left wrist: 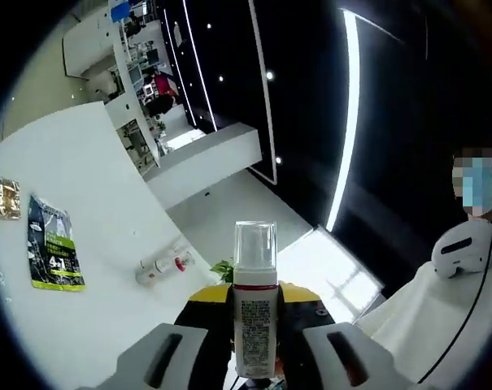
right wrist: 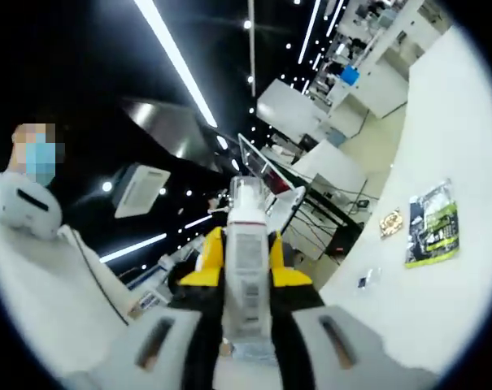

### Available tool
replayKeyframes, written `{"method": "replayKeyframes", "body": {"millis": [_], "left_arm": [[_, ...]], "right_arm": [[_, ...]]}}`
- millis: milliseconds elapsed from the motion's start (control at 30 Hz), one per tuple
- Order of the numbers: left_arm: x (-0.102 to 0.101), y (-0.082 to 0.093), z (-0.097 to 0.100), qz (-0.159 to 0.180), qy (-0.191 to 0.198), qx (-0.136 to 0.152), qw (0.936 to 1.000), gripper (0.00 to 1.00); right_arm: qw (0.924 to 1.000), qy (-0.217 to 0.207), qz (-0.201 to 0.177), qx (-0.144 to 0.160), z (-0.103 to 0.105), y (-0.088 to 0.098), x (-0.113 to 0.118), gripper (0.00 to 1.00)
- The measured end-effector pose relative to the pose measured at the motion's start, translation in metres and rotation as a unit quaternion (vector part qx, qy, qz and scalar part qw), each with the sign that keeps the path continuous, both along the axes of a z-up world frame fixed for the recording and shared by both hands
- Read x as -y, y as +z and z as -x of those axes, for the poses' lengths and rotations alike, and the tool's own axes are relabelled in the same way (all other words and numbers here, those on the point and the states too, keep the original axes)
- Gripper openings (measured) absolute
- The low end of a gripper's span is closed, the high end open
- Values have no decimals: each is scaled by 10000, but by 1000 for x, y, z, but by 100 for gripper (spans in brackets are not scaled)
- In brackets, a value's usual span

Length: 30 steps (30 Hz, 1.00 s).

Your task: Arrange the skincare products in the storage area until every visible bottle or jar stands upright without overlapping.

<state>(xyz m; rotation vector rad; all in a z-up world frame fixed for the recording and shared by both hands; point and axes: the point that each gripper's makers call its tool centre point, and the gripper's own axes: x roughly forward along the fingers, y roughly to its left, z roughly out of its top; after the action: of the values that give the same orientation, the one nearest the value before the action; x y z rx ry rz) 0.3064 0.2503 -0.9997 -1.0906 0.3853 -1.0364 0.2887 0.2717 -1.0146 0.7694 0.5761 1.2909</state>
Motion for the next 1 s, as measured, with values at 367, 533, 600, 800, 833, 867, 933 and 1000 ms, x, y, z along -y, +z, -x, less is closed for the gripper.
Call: {"method": "replayKeyframes", "body": {"millis": [367,533,600,800,833,867,933,1000], "left_arm": [[-54,-14,10,-477,996,55,9939,20],[-55,-28,18,-1045,1060,125,9888,20],[-51,-29,20,-1140,1064,115,9877,20],[-31,-38,25,-1618,892,320,9823,20],[-28,-39,25,-1652,883,350,9817,20],[-26,-39,24,-1656,876,369,9816,20],[-21,-40,20,-1642,868,375,9819,20],[-12,-42,15,-1729,820,414,9807,20]], "right_arm": [[9938,557,591,755,9,-17,-23,34],[9967,267,438,627,-6,-13,-17,42],[9952,64,236,950,-14,4,-11,42],[9969,-393,48,683,-34,22,4,49],[9968,-395,155,679,-34,20,6,48],[9964,-405,200,718,-34,20,8,46],[9932,-462,538,928,-32,18,15,42],[9912,-451,685,1039,-28,19,22,40]]}}
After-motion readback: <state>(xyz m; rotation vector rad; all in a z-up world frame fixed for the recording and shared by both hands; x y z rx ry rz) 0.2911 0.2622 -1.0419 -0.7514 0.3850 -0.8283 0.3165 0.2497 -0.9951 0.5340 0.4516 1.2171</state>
